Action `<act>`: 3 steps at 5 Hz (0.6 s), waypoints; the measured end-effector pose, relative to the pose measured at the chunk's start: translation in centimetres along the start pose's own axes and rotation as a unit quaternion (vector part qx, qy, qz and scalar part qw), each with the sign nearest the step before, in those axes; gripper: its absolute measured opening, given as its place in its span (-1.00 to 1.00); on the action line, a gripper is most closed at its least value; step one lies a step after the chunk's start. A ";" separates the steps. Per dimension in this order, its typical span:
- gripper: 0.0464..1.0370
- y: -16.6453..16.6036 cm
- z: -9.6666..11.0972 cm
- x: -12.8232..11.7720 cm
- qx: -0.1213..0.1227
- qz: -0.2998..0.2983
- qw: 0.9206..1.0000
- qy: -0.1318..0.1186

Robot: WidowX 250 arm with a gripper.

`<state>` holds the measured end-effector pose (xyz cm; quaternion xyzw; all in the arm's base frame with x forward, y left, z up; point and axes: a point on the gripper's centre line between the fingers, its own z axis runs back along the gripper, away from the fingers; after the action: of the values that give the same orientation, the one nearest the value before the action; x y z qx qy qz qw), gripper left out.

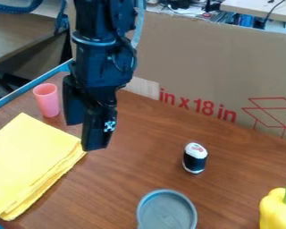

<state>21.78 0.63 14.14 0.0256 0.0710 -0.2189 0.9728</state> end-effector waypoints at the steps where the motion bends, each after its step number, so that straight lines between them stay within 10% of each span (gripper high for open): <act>1: 0.93 -0.1 -0.5 0.0 -0.006 0.000 1.000 0.011; 3: 0.93 -0.3 -1.5 7.3 0.014 -0.027 0.999 0.015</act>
<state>28.00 -2.65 11.60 0.0403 0.0834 -0.2454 0.9650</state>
